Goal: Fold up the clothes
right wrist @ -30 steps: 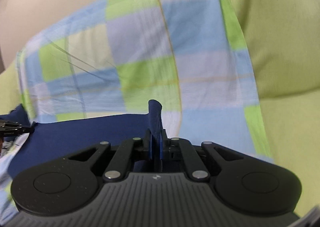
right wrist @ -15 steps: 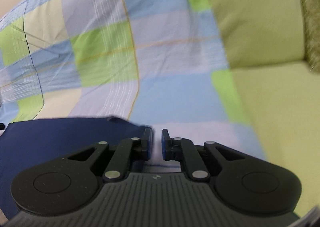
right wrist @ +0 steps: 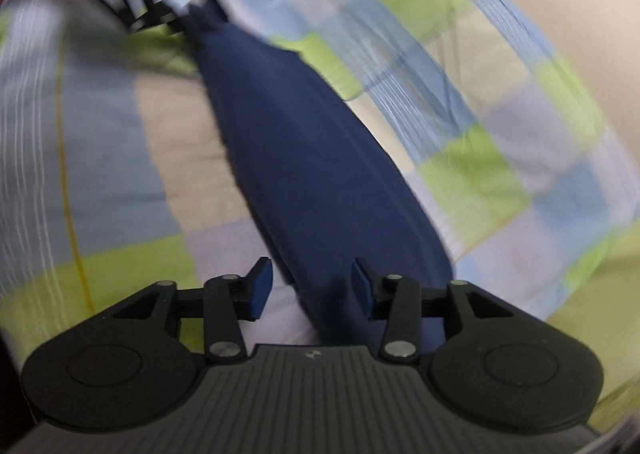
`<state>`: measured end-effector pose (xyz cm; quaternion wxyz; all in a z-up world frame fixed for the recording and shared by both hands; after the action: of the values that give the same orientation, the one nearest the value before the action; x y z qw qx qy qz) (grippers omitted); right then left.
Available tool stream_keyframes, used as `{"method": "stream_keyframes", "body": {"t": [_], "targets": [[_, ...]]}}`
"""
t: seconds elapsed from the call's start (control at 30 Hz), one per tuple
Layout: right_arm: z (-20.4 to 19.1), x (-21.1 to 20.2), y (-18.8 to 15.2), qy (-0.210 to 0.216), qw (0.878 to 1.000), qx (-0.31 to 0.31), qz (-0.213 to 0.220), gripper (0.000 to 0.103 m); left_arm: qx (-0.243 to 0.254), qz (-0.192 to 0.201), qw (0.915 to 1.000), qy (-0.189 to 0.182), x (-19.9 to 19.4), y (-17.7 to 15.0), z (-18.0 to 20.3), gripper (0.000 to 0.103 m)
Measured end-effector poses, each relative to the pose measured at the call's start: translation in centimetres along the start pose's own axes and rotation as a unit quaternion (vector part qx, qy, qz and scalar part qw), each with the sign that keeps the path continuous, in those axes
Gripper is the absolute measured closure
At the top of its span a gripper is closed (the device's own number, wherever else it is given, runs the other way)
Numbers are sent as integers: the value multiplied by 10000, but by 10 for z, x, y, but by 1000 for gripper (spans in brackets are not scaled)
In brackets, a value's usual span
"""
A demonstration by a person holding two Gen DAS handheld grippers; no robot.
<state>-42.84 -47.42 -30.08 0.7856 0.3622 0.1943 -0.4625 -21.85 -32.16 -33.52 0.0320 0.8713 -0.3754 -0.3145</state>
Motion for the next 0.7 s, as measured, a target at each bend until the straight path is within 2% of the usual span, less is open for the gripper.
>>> {"method": "stream_keyframes", "body": {"t": [0.07, 0.13, 0.2, 0.27, 0.4, 0.43, 0.5, 0.53, 0.6, 0.7], "targets": [[-9, 7, 6, -249, 9990, -361, -99, 60, 385, -61, 9989, 252, 17, 3, 7, 58], [-15, 21, 11, -292, 9972, -643, -234, 60, 606, -52, 9975, 349, 26, 0, 6, 57], [-20, 36, 14, -310, 9945, -930, -364, 68, 726, -49, 9968, 333, 26, -6, 4, 57], [-14, 41, 4, -436, 9909, -1186, -460, 71, 827, -145, 9961, 285, 24, -20, 0, 57], [-1, 45, -22, -604, 9878, -1298, -617, 71, 816, -250, 9962, 180, 26, -36, 4, 58], [2, 48, -31, -661, 9863, -1347, -688, 71, 832, -304, 9960, 141, 31, -36, 7, 60], [-1, 55, -40, -732, 9833, -1508, -703, 69, 934, -384, 9948, 90, 35, -31, 9, 74], [-2, 57, -40, -737, 9832, -1510, -711, 69, 986, -456, 9941, 30, 36, -30, 10, 77], [1, 58, -36, -658, 9859, -1344, -746, 79, 954, -512, 9941, -101, 35, -29, 5, 85], [5, 57, -36, -533, 9895, -1134, -715, 85, 947, -548, 9939, -161, 23, -29, -1, 91]]}}
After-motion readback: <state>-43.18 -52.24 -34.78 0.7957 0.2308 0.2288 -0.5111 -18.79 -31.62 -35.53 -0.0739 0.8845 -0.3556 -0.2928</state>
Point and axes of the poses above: each gripper's, at about its wrist camera, not at the fingertips, and x roughly the way its jaws point, z to its right, y to its top, the point moved 6 cm from there along x, roughly the way its jaws point, and after that the axes turned 11 degrees about -z, right-handed, at the moved point
